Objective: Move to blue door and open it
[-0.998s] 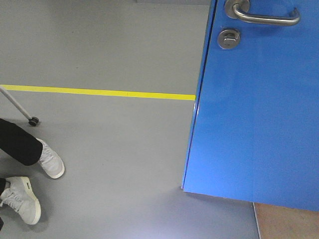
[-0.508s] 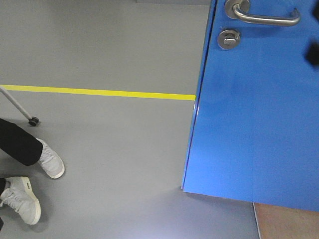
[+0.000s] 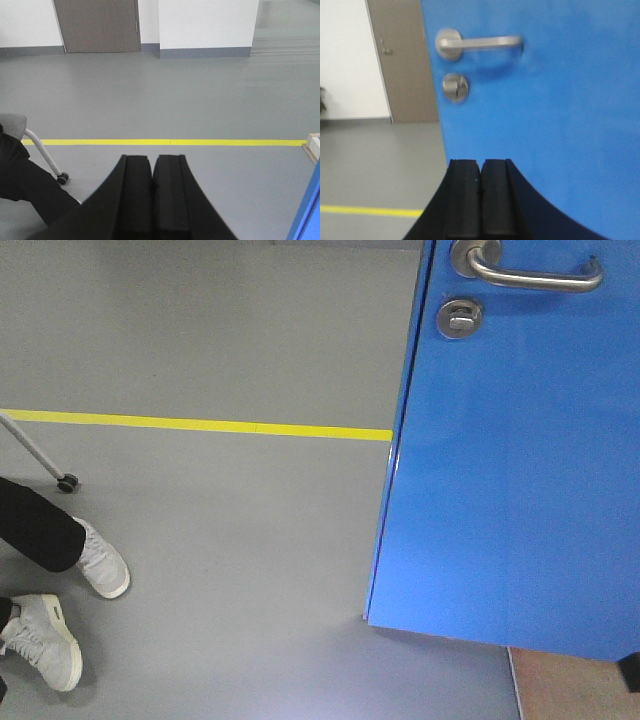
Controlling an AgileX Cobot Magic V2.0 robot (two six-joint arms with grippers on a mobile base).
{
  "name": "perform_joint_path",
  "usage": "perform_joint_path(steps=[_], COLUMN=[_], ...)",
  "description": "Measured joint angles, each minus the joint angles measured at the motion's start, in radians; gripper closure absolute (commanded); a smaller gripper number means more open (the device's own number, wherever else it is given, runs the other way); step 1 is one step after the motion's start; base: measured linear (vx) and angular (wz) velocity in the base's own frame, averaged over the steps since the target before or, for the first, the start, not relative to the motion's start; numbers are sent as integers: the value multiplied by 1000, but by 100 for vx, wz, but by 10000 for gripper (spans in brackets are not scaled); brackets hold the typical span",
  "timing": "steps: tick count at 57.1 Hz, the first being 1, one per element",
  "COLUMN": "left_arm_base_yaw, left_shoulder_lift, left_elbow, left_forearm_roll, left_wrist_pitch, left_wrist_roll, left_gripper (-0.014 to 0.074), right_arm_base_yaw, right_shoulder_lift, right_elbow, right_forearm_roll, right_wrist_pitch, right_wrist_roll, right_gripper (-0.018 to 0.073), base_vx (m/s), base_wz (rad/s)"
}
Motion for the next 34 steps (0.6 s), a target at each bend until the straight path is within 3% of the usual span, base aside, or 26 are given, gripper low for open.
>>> perform_joint_path(steps=[16, 23, 34], left_arm_base_yaw=[0, 0, 0], left_shoulder_lift=[0, 0, 0], left_elbow=[0, 0, 0], left_forearm_roll=[0, 0, 0], left_wrist_pitch=[-1, -1, -1], left_wrist_roll=[0, 0, 0], left_gripper=[524, 524, 524], right_arm_base_yaw=[0, 0, 0], right_shoulder_lift=[50, 51, 22], right_elbow=[10, 10, 10], right_forearm_roll=[11, -122, -416], right_wrist_pitch=[-7, -8, 18], right_wrist_roll=[-21, 42, 324], right_gripper=[547, 547, 547], base_vx=[0, 0, 0], base_wz=[0, 0, 0])
